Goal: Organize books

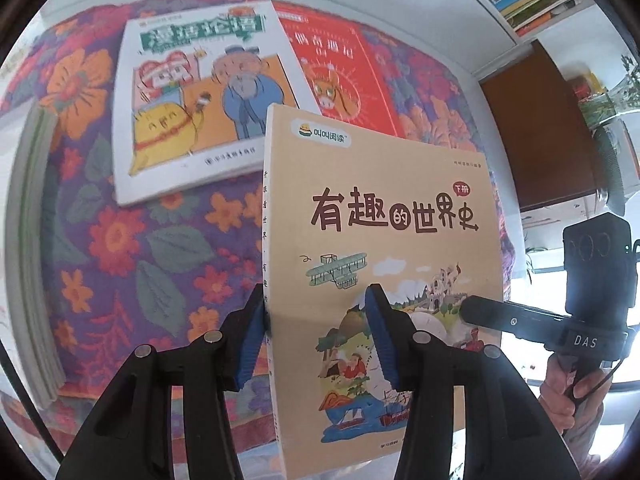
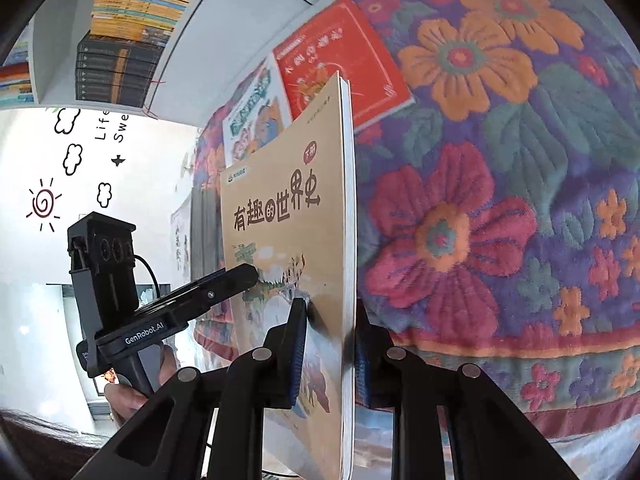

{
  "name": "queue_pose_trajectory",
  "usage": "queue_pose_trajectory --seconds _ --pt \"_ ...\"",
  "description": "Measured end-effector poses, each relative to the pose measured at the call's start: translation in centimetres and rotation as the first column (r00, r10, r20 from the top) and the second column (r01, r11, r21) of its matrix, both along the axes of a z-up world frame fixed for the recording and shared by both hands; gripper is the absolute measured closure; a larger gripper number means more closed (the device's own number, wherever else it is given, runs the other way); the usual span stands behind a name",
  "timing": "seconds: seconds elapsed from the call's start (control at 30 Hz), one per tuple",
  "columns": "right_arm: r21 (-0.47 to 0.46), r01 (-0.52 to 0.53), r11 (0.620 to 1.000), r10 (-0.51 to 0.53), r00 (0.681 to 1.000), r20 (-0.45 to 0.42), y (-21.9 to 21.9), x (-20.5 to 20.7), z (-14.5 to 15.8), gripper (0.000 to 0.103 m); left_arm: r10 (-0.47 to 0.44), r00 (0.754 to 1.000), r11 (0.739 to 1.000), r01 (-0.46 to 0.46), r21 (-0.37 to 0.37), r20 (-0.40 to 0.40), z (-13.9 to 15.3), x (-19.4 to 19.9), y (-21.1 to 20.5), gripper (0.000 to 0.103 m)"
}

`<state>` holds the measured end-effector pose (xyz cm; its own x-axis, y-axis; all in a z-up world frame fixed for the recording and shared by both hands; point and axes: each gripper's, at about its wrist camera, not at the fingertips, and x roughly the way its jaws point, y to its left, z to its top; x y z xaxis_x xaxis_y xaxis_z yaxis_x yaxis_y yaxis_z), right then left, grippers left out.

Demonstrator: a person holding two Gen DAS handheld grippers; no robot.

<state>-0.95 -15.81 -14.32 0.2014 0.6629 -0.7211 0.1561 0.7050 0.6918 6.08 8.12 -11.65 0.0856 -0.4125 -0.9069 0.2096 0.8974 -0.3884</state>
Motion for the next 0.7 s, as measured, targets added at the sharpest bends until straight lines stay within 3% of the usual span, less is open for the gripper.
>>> queue_pose_trajectory --seconds 0.13,0.7 --pt "0.004 0.001 1.000 -0.001 1.000 0.004 1.2 0.7 0.9 0.081 0.037 0.999 0.999 -0.038 -0.022 -0.034 0.7 0.7 1.7 0.058" --pt "0.018 -0.056 0.998 0.055 0.998 0.025 8.4 3.4 3.0 0.080 0.108 0.994 0.994 -0.107 -0.028 0.014 3.7 1.3 8.9 0.058"
